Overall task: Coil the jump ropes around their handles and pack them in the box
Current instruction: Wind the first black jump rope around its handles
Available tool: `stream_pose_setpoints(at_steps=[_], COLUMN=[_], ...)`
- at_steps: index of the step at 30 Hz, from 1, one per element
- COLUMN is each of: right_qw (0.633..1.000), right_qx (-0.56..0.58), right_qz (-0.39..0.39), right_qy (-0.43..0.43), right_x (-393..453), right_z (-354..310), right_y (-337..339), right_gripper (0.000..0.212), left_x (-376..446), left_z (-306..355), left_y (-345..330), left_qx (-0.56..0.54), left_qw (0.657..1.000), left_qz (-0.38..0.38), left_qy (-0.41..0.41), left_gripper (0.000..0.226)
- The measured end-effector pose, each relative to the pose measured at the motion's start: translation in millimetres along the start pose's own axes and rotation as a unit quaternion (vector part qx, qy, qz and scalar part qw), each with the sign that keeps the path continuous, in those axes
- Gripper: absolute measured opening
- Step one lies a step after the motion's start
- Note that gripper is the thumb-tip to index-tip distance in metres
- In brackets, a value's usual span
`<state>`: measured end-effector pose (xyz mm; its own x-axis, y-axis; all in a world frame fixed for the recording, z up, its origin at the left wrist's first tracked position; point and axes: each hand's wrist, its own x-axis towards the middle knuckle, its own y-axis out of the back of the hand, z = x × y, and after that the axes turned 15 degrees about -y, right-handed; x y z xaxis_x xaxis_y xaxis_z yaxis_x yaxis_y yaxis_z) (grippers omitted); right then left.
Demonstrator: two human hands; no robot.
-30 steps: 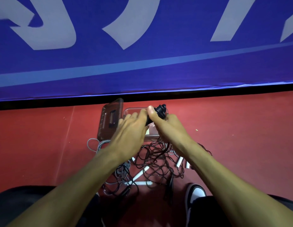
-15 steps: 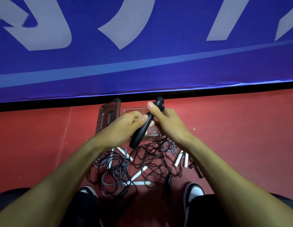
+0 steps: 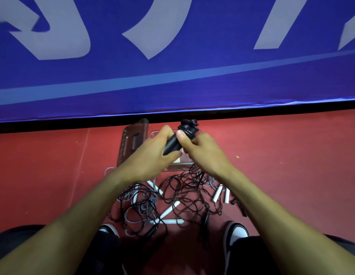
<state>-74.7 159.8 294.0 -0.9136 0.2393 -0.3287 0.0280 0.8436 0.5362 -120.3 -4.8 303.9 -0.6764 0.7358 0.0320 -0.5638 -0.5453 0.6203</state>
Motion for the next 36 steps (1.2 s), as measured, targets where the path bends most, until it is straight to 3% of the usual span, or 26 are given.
stream_pose_setpoints(at_steps=[4, 7, 14, 18, 22, 24, 27, 29, 32, 36], right_qw=[0.998, 0.996, 0.991, 0.994, 0.998, 0.999, 1.0, 0.999, 0.998, 0.996], right_qx=[0.049, 0.084, 0.12, 0.088, 0.026, 0.017, 0.007, 0.03, 0.014, -0.068], right_qz=[-0.009, -0.015, 0.0, -0.022, -0.008, -0.004, 0.023, 0.015, 0.028, 0.048], right_qy=[-0.039, -0.02, -0.054, -0.067, -0.064, -0.037, 0.01, 0.02, 0.052, 0.038], right_x=[-2, -3, 3, 8, 5, 0, -1, 0, 0, 0], right_z=[0, -3, -3, 2, 3, 0, -1, -3, -5, -1], right_y=[0, 4, 0, 0, 4, 5, 0, -4, 0, 2], right_gripper=[0.058, 0.068, 0.078, 0.074, 0.09, 0.085, 0.064, 0.068, 0.061, 0.07], left_x=[0, 5, 5, 6, 3, 3, 4, 5, 6, 2], left_z=[-1, 2, 12, 4, -2, -4, 0, 4, 3, 3], left_y=[-12, -7, -7, -6, -4, -3, -1, 0, 3, -1], left_qx=[0.068, 0.027, -0.088, -0.076, -0.067, -0.07, -0.024, 0.016, -0.023, -0.095], left_qw=[0.998, 0.999, 0.995, 0.994, 0.997, 0.997, 0.998, 0.997, 0.999, 0.995], left_qz=[0.008, -0.001, 0.052, 0.076, 0.018, 0.02, 0.057, 0.07, 0.031, 0.027], left_qy=[-0.015, -0.037, 0.003, 0.026, 0.019, 0.02, 0.01, 0.004, -0.007, 0.0], left_gripper=[0.02, 0.015, 0.058, 0.044, 0.027, 0.018, 0.03, 0.04, 0.046, 0.016])
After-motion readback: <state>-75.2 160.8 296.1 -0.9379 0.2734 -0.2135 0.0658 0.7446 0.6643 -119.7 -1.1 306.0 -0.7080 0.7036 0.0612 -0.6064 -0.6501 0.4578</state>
